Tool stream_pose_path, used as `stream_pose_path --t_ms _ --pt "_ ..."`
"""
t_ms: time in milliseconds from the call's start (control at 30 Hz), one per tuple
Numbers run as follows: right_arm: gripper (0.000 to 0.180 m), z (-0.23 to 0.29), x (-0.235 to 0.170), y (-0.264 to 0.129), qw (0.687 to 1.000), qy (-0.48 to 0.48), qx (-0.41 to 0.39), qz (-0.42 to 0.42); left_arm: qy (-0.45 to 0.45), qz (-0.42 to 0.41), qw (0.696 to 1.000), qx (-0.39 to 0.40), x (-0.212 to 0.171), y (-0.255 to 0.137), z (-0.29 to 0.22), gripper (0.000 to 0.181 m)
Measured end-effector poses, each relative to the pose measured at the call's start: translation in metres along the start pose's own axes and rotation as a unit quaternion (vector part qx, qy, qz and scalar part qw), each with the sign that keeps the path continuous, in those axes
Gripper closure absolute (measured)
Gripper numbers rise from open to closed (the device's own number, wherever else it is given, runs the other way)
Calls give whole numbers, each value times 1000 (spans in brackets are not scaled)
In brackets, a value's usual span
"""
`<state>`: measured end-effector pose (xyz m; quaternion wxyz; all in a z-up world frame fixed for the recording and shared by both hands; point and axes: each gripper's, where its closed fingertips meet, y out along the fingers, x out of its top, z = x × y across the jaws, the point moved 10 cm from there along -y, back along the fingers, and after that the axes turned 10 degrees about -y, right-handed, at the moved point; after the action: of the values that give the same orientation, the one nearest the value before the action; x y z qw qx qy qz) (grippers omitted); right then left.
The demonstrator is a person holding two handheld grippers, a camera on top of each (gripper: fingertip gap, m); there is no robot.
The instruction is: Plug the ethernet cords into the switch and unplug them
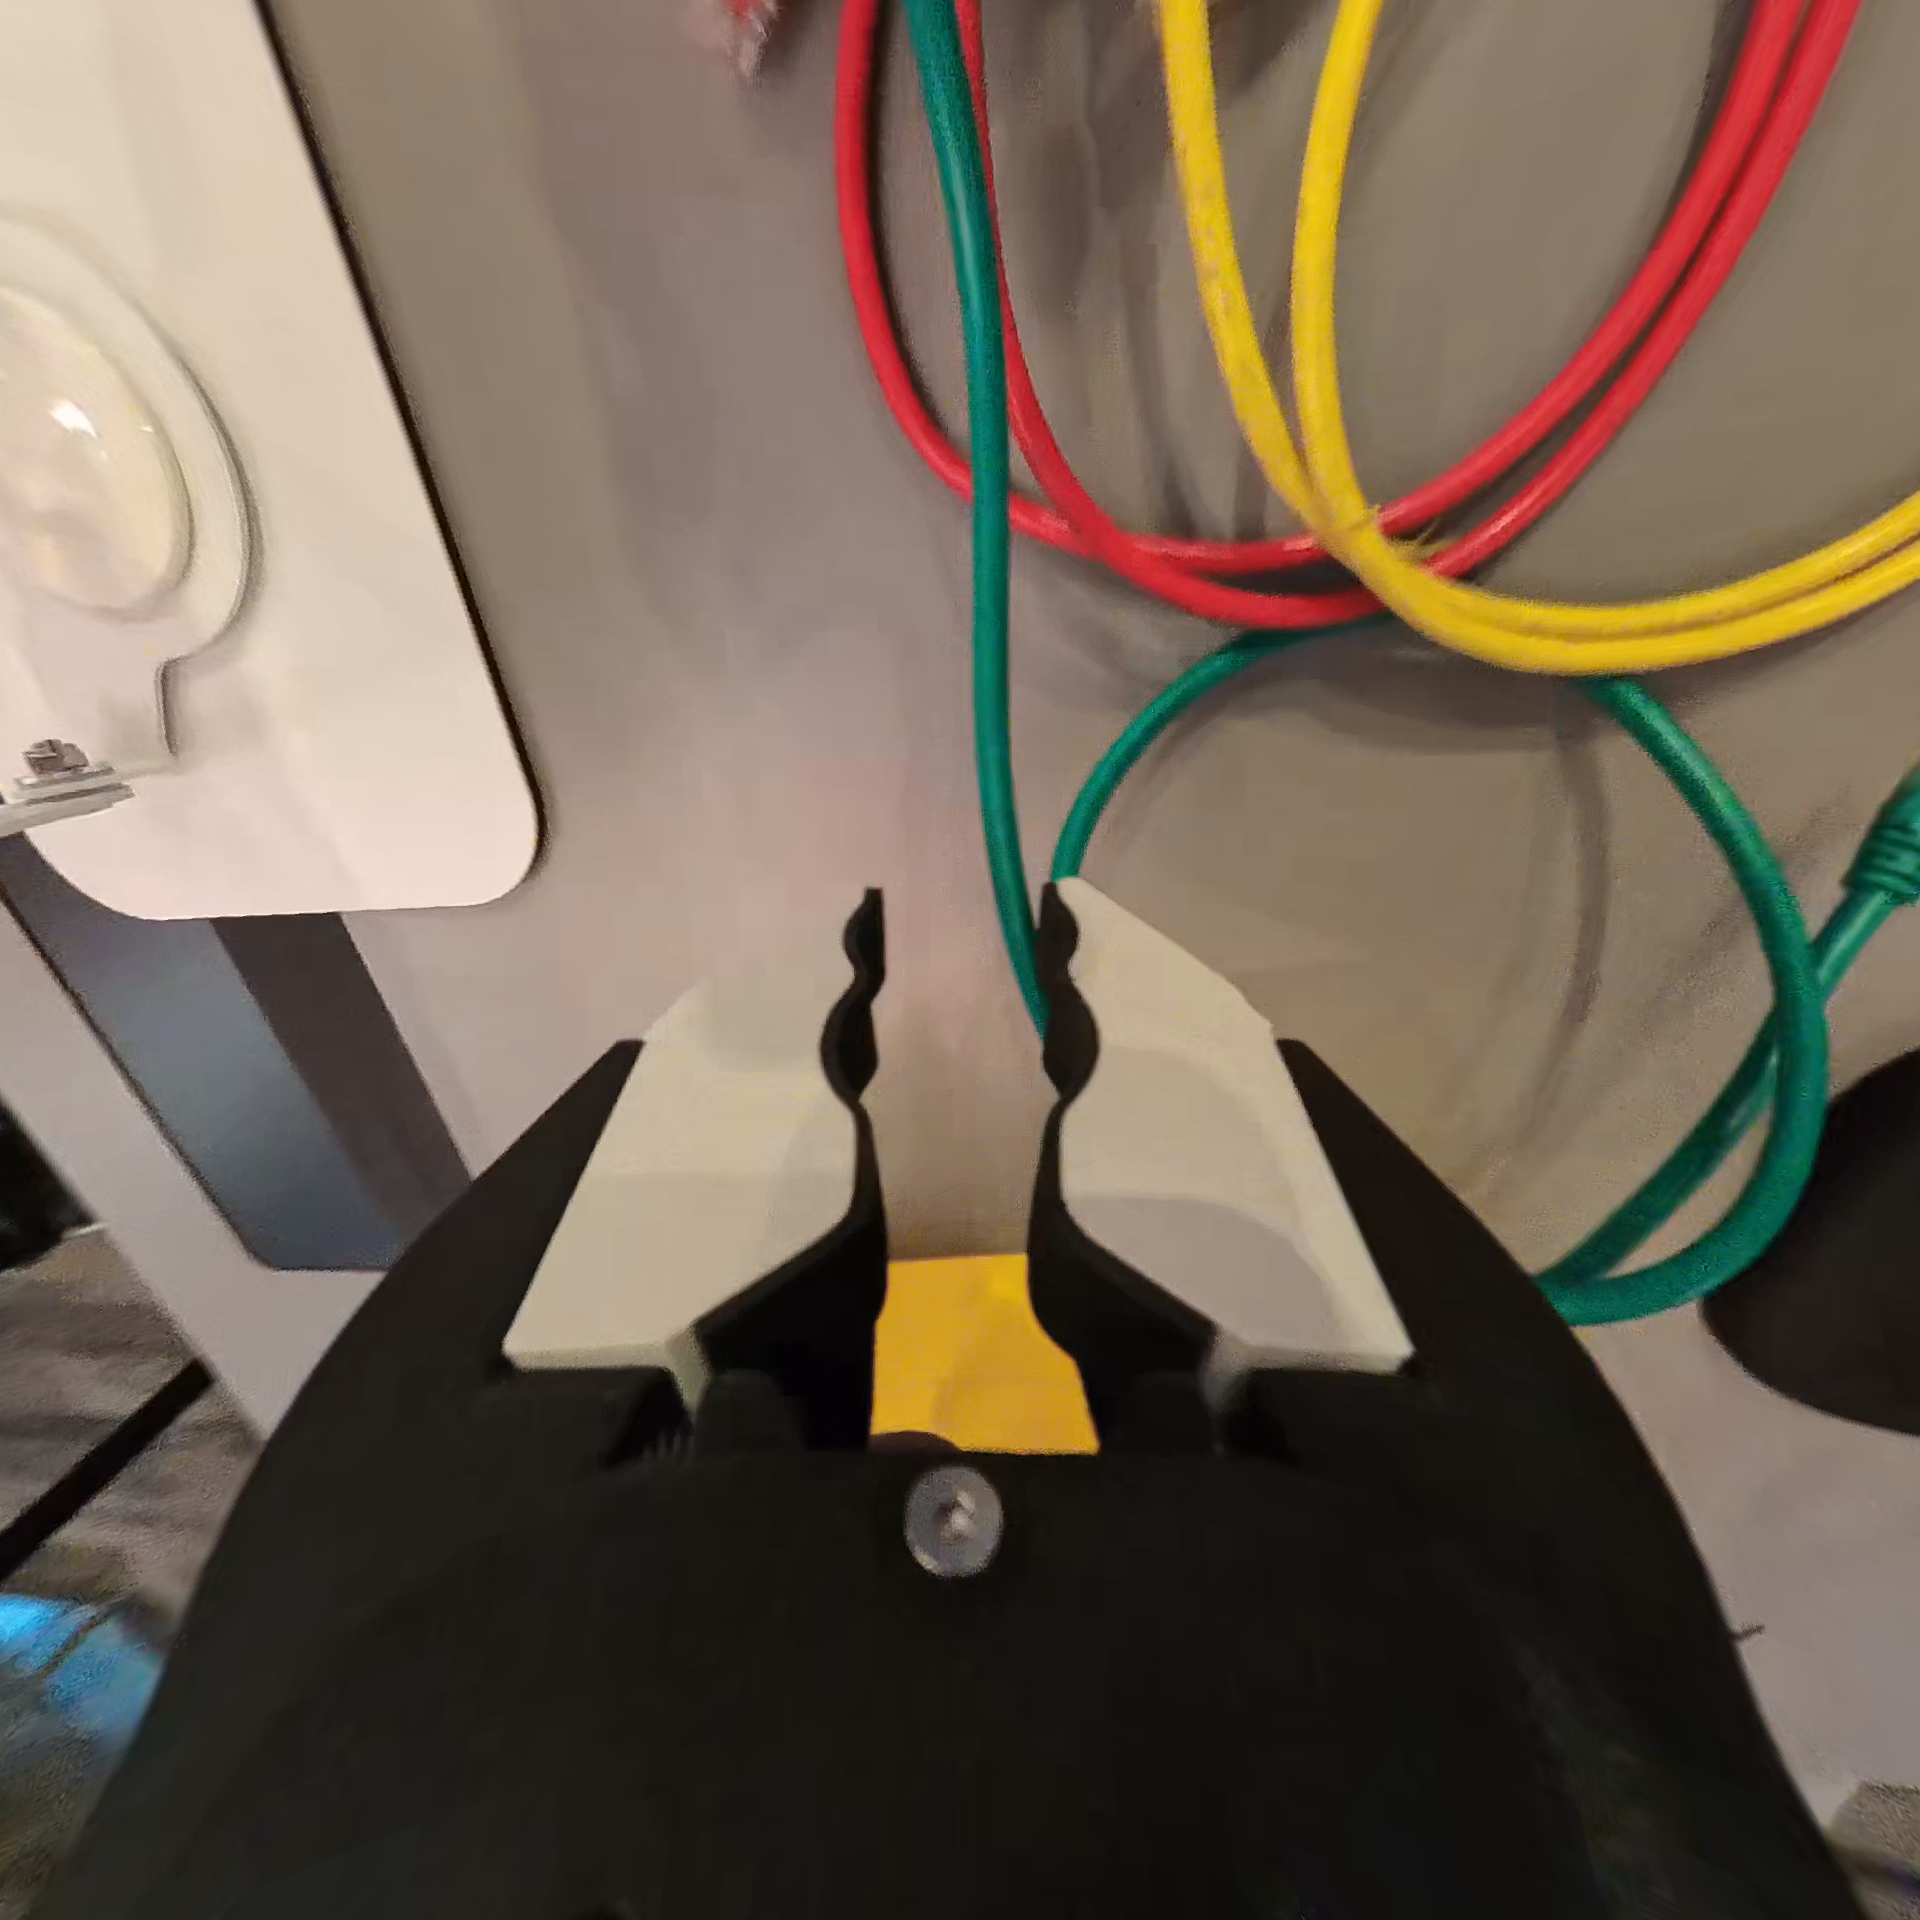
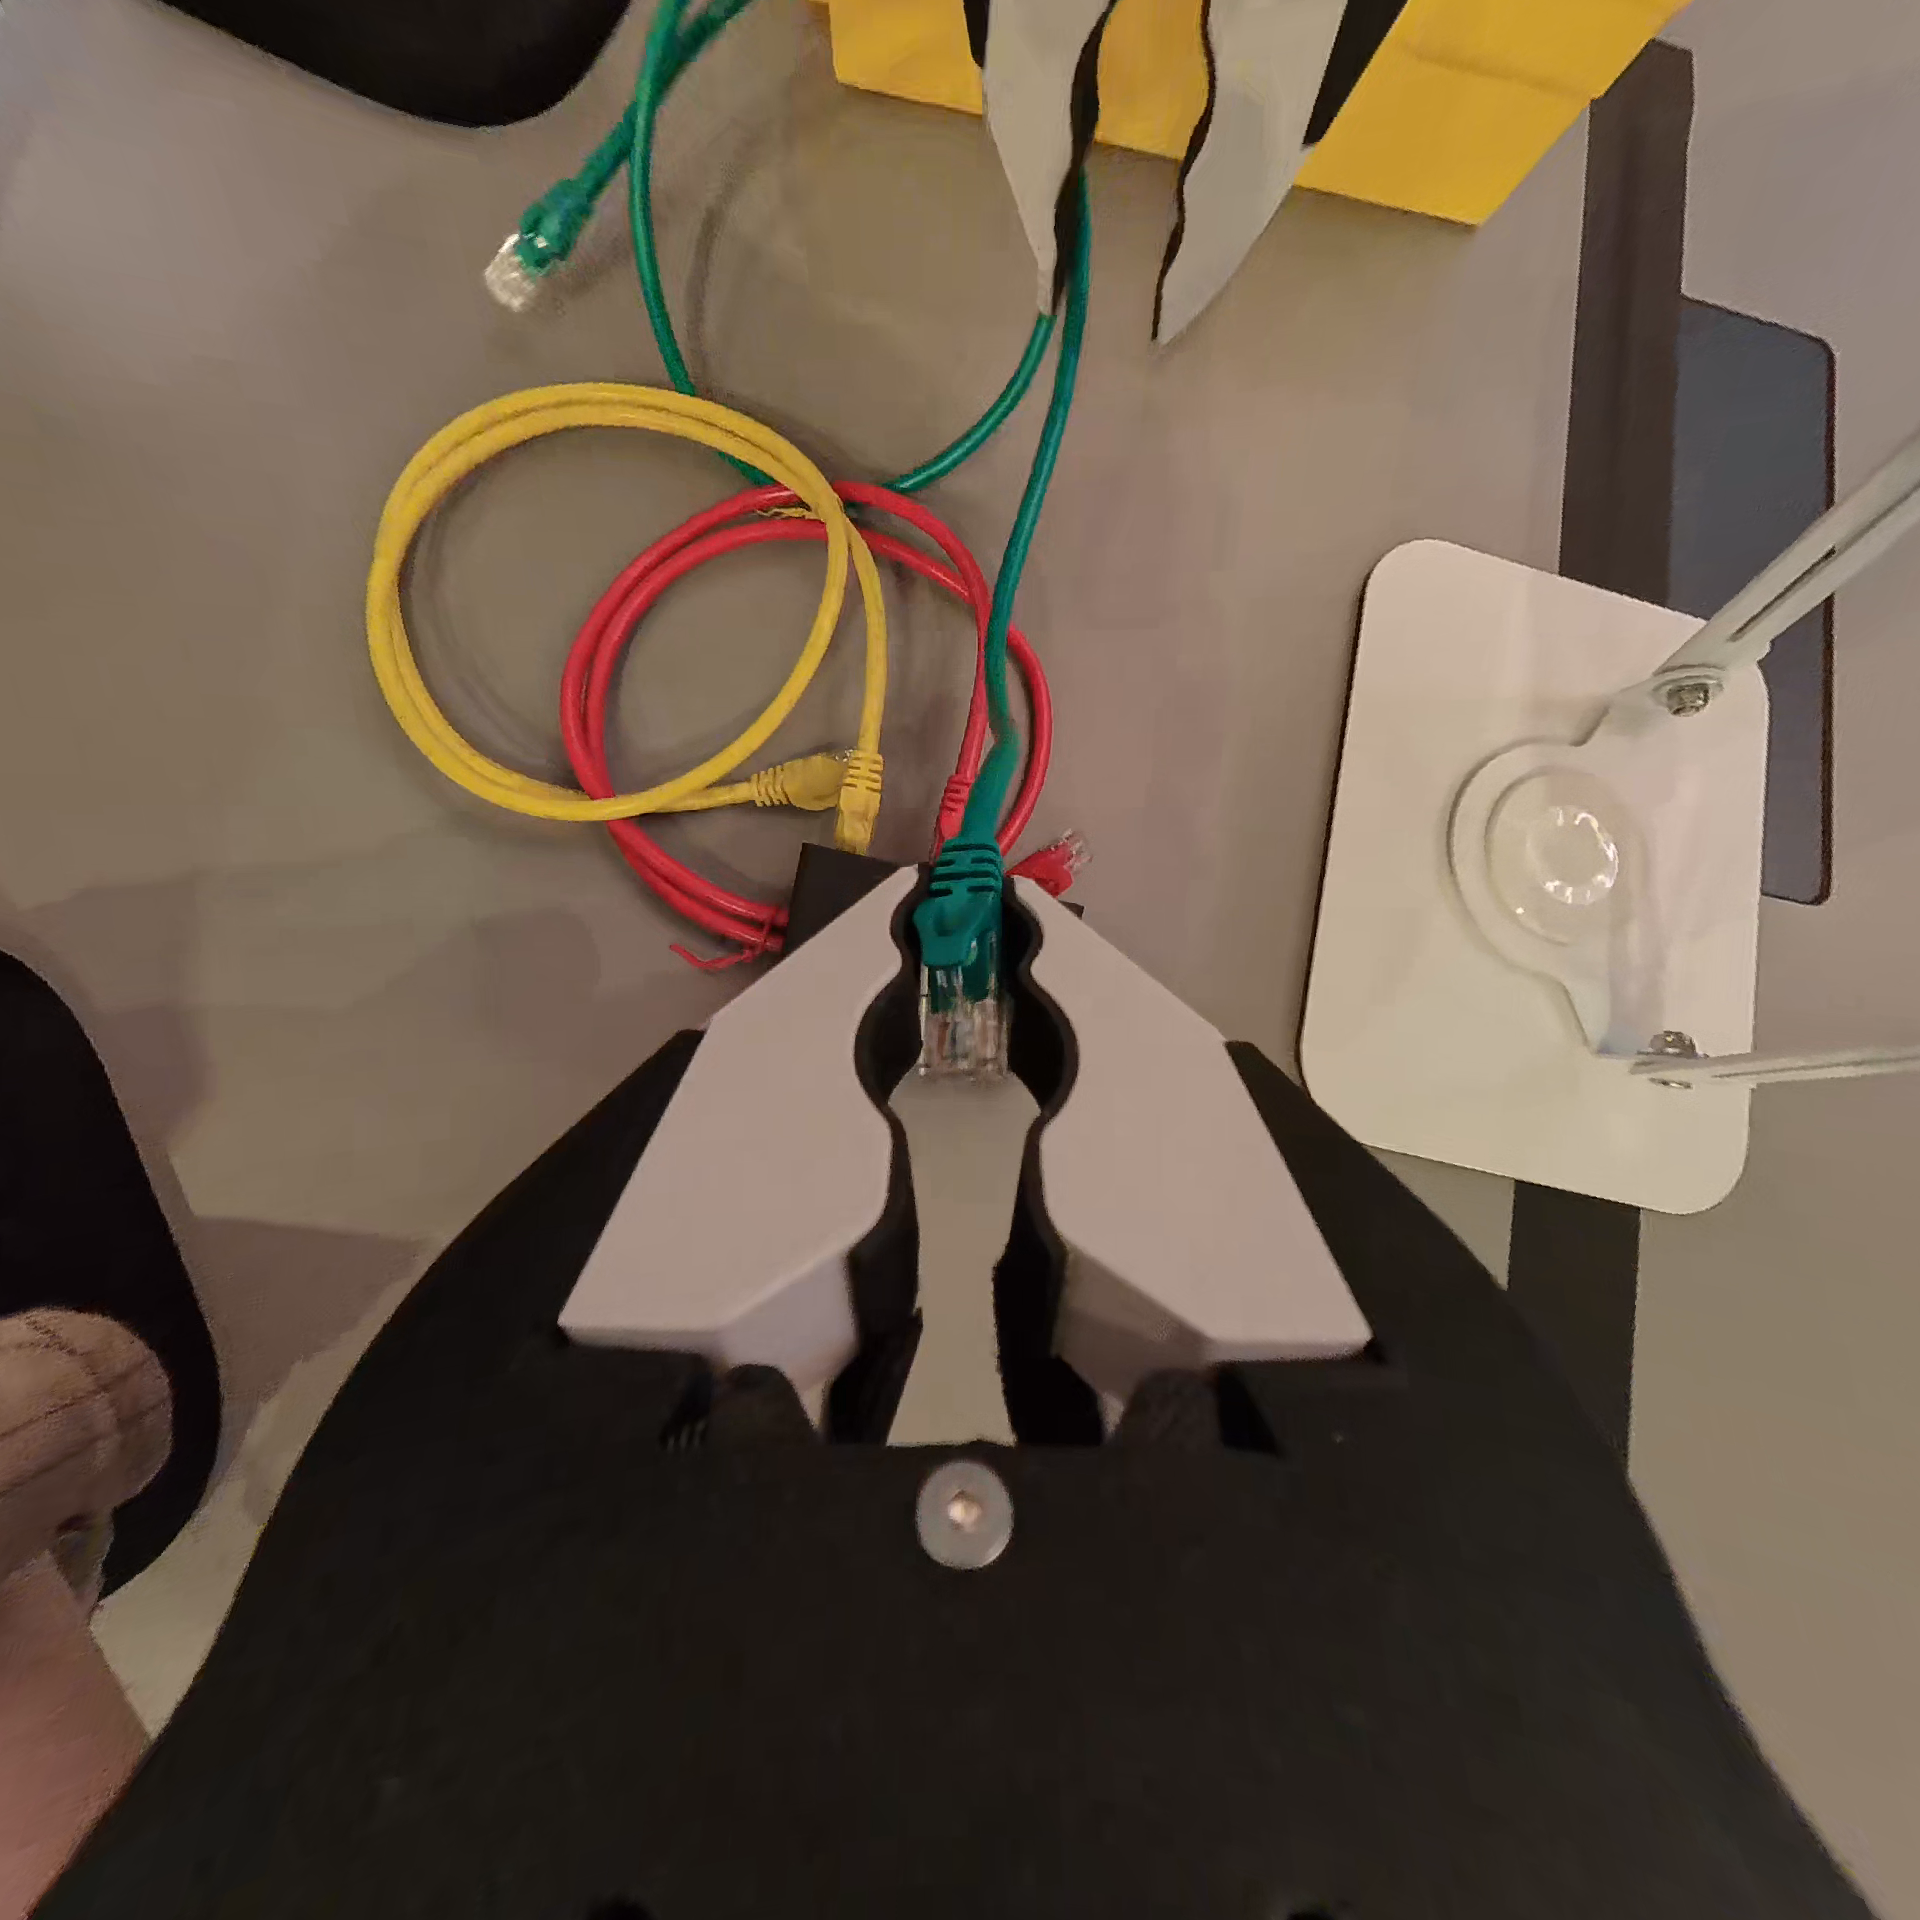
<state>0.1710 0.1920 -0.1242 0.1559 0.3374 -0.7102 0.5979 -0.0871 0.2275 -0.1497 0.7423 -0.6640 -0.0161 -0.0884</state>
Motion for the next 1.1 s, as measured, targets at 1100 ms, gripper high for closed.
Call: stream_pose_path --t_ms 1100 --pt "141 -23 6 -10 978 -44 -168 -113 -185 -329 926 24 83 -49 -2 175"
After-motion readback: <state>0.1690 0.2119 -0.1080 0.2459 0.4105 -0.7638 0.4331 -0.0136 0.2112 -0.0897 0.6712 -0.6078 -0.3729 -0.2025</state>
